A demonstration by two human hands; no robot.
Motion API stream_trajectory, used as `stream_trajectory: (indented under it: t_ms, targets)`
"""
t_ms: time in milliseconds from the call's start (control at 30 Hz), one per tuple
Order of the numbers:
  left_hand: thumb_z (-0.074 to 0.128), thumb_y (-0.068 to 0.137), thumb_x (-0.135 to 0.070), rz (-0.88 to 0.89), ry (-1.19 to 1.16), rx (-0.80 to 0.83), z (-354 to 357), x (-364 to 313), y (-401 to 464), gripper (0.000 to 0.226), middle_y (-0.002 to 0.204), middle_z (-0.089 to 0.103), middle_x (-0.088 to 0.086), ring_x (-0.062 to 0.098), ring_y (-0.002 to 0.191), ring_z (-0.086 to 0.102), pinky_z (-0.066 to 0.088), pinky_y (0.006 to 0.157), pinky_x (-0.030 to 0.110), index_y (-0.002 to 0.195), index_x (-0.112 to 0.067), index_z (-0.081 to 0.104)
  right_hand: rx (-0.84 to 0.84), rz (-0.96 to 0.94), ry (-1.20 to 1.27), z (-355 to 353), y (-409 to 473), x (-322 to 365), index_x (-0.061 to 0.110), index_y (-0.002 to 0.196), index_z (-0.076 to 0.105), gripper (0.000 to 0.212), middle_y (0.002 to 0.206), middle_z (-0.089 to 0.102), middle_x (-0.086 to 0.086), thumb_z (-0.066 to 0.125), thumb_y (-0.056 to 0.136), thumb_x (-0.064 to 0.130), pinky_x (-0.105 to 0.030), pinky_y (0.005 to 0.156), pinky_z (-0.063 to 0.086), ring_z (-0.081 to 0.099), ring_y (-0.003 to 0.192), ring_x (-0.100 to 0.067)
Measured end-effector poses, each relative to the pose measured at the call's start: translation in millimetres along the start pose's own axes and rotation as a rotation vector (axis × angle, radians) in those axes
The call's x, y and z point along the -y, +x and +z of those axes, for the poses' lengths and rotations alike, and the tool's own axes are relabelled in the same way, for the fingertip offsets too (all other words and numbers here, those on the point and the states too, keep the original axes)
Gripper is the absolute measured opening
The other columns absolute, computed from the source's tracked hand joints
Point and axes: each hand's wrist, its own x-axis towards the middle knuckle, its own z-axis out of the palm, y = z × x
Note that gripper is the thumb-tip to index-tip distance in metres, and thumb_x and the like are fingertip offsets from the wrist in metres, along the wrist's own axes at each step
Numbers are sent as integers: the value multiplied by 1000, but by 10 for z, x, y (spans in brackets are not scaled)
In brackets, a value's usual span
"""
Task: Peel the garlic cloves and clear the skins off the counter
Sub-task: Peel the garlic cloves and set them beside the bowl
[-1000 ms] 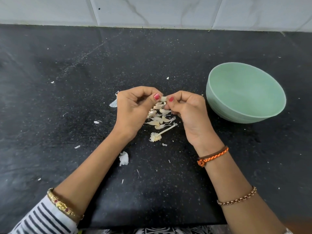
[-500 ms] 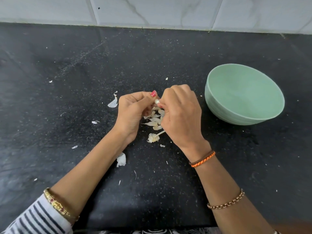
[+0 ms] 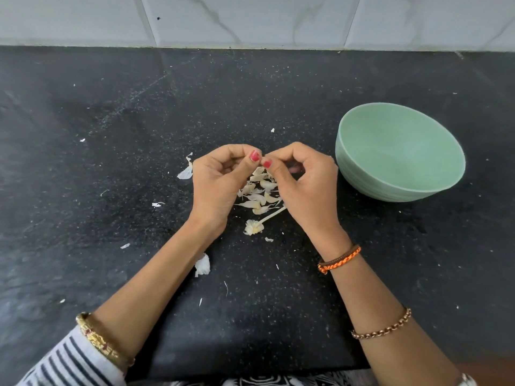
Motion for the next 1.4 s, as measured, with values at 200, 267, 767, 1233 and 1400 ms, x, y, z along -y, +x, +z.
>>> stream_trajectory:
  t_ms: [200, 267, 767, 1233, 1400]
  targets:
    - [59, 87, -26, 26, 95, 45, -26, 33, 17, 16, 52, 57, -15, 1, 48, 39, 35, 47, 16, 76, -15, 64, -49, -28, 13, 2, 2, -19, 8, 73, 69, 13, 65, 60, 15, 70, 79, 19, -14, 55, 41, 55, 58, 0]
    - [52, 88, -26, 63, 166, 39, -37, 50, 25, 22, 52, 54, -14, 1, 49, 40, 35, 48, 16, 71, -19, 63, -44, -35, 13, 30, -19, -8, 8, 71, 68, 14, 64, 61, 11, 69, 80, 19, -13, 53, 38, 53, 55, -1]
    - [54, 90, -8, -232, -136, -16, 53, 36, 26, 59, 39, 39, -8, 4, 40, 29, 22, 37, 14, 32, -17, 48, -320, -715, -436, 150, 18, -13, 7, 52, 48, 32, 53, 48, -5, 62, 80, 2, -32, 47, 32, 44, 67, -15]
    - [59, 88, -15, 419, 314, -203, -6, 72, -35, 13, 59, 50, -14, -3, 52, 43, 33, 53, 8, 76, -12, 63, 53, 601, 425, 168, -9, 252, 9, 63, 47, 35, 55, 41, 5, 46, 97, 17, -10, 44, 32, 36, 45, 2]
    - [56, 88, -13, 532, 370, -177, -23, 108, -12, 18, 61, 49, -12, -6, 56, 42, 33, 57, 8, 77, -4, 67, 165, 698, 439, 74, 57, 270, 14, 61, 44, 36, 51, 39, 7, 47, 97, 20, -11, 43, 30, 36, 48, -2]
